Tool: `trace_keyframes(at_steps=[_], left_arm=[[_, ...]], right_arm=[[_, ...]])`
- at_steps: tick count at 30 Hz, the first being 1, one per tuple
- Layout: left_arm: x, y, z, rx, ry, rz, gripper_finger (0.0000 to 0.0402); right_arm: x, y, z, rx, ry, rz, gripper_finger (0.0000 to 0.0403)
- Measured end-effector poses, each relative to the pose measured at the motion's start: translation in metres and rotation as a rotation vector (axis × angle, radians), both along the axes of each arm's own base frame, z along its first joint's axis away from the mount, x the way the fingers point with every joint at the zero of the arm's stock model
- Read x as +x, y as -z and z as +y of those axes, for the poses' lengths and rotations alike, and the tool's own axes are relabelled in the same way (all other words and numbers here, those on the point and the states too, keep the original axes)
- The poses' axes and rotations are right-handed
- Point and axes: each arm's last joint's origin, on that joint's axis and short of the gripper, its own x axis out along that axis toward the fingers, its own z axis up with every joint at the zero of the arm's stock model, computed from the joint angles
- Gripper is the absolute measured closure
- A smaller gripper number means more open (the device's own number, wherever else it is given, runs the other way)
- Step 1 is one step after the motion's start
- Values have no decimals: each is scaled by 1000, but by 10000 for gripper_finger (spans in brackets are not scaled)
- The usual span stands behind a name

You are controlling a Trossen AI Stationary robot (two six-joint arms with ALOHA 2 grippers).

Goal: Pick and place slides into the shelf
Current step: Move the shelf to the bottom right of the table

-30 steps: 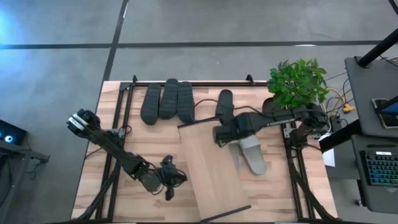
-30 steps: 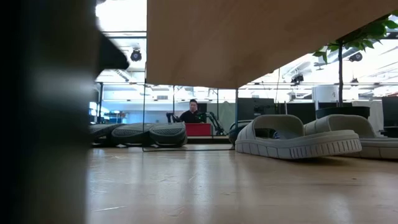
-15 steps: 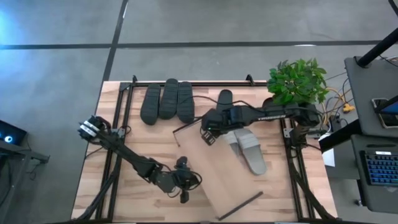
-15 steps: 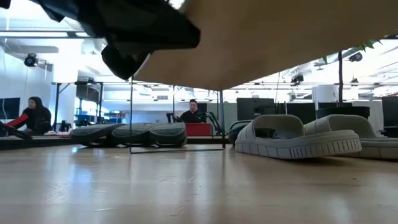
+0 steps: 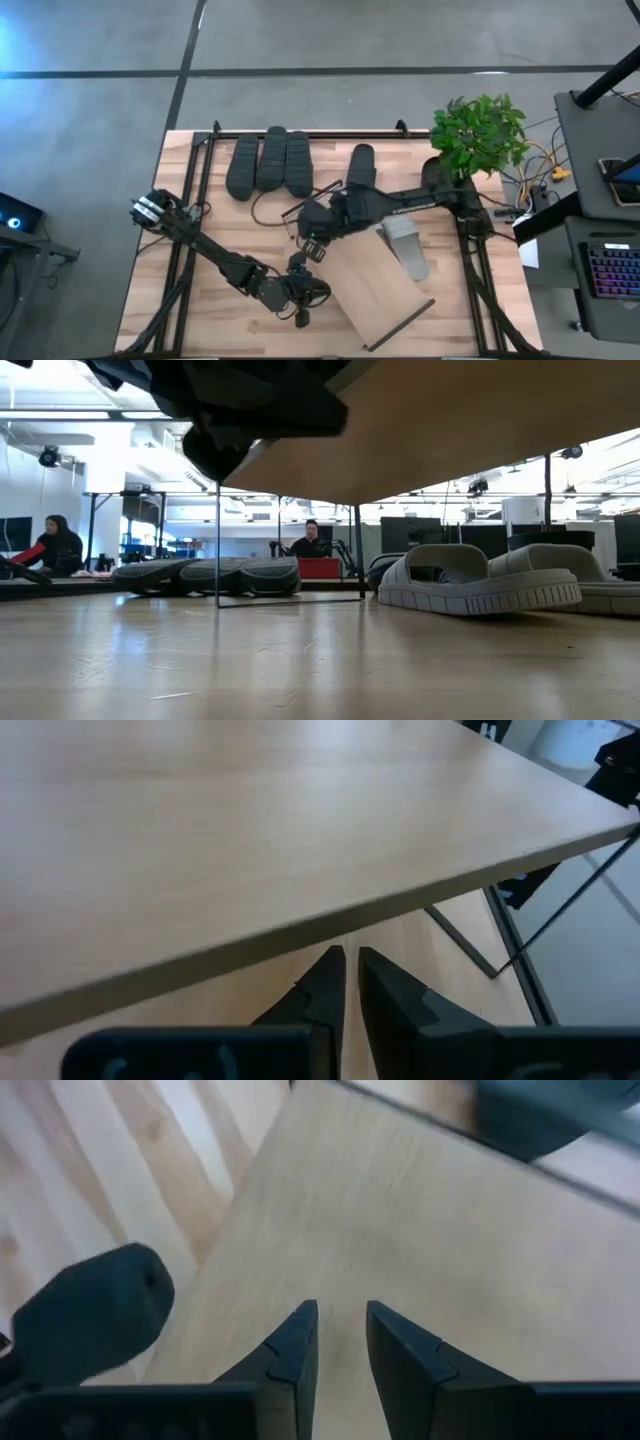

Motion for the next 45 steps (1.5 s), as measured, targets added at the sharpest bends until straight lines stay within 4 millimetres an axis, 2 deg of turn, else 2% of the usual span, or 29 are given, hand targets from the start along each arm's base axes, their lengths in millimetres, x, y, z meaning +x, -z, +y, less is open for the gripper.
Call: trace_keyframes(at_steps=[4, 7, 10, 14, 20, 24, 30, 38, 42, 45], left_arm=[[-15, -8, -4, 28, 27, 46, 383], [-28, -12, -7, 65, 52, 99, 383], [-38, -18, -6, 103, 47, 123, 383], [-42, -21, -3, 131, 53, 122, 383], [-45, -39, 0, 123, 65, 69, 383], [-45, -43, 2, 157, 76, 57, 383], [-39, -37, 10, 162, 54, 75, 383], [-38, -37, 10, 129, 95, 80, 383], [-39, -37, 9, 122, 109, 78, 383], [-38, -37, 10, 120, 109, 77, 383]], right_arm=[[-18, -31, 5, -92, 76, 8, 323], [-37, -35, -7, -156, 209, 134, 324], [-44, -24, -24, -177, 303, 251, 323], [-42, -2, -43, -187, 355, 316, 326], [-44, 28, -78, -186, 461, 399, 326], [-38, 37, -86, -139, 435, 368, 328], [-22, 41, -79, -17, 298, 245, 328], [-1, 32, -70, 41, 185, 82, 329], [12, 33, -68, 78, 117, 35, 329], [17, 33, -67, 50, 134, 54, 330]])
